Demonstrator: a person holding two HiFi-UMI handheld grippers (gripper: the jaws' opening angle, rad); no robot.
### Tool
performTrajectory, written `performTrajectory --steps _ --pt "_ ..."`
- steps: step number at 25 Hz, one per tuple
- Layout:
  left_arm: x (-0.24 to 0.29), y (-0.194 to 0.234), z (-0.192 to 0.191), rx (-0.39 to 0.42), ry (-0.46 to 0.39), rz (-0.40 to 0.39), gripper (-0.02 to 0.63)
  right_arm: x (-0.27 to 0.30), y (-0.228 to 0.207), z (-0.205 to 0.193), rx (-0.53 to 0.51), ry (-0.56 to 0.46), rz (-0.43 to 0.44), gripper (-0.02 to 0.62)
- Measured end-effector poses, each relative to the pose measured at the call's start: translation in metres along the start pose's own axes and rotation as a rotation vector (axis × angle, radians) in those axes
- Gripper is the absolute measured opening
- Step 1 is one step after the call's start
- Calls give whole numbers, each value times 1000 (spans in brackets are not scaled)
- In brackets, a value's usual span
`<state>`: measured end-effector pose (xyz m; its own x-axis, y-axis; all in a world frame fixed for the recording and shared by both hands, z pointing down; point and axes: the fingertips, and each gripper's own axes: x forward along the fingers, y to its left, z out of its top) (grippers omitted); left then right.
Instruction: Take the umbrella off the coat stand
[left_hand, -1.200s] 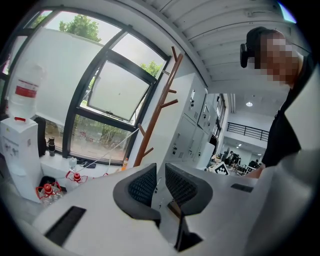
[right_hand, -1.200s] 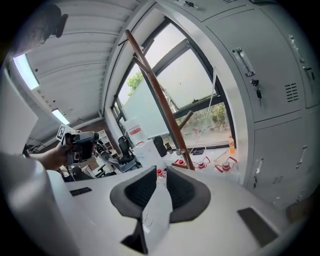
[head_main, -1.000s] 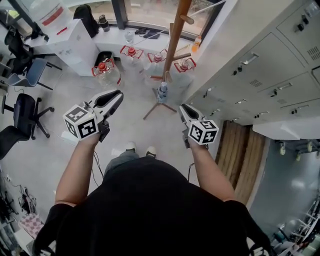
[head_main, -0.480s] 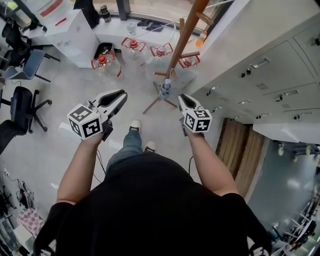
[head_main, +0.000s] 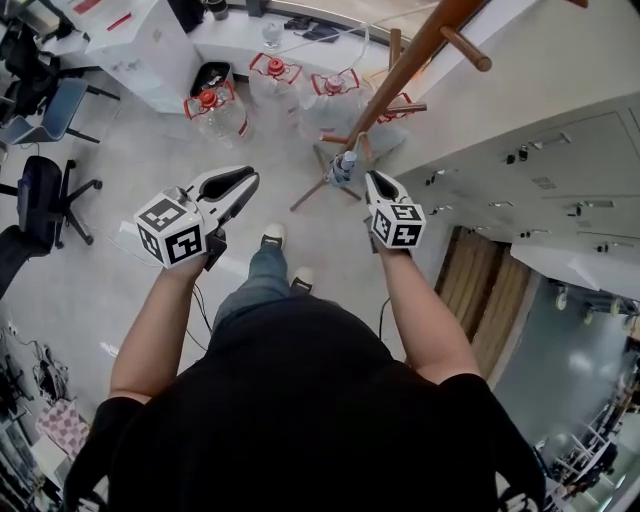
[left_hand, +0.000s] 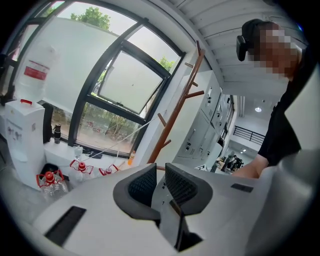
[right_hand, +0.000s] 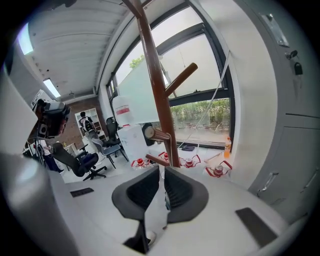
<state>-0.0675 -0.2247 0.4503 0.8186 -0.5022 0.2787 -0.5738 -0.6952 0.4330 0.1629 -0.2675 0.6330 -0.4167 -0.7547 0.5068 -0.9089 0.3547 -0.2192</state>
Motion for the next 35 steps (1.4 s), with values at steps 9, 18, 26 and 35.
performTrajectory --steps 9,18,26,35 --pt "13 24 -4 -31 28 -14 72 42 -11 -5 9 -3 -6 46" --pt "10 47 -14 -58 56 4 72 73 -18 3 -4 -14 -20 48" --pt "12 61 -25 -74 86 6 72 90 -22 3 -21 -25 -32 54" --pt "17 65 -32 -87 109 -12 72 97 -23 6 -15 -40 -29 101"
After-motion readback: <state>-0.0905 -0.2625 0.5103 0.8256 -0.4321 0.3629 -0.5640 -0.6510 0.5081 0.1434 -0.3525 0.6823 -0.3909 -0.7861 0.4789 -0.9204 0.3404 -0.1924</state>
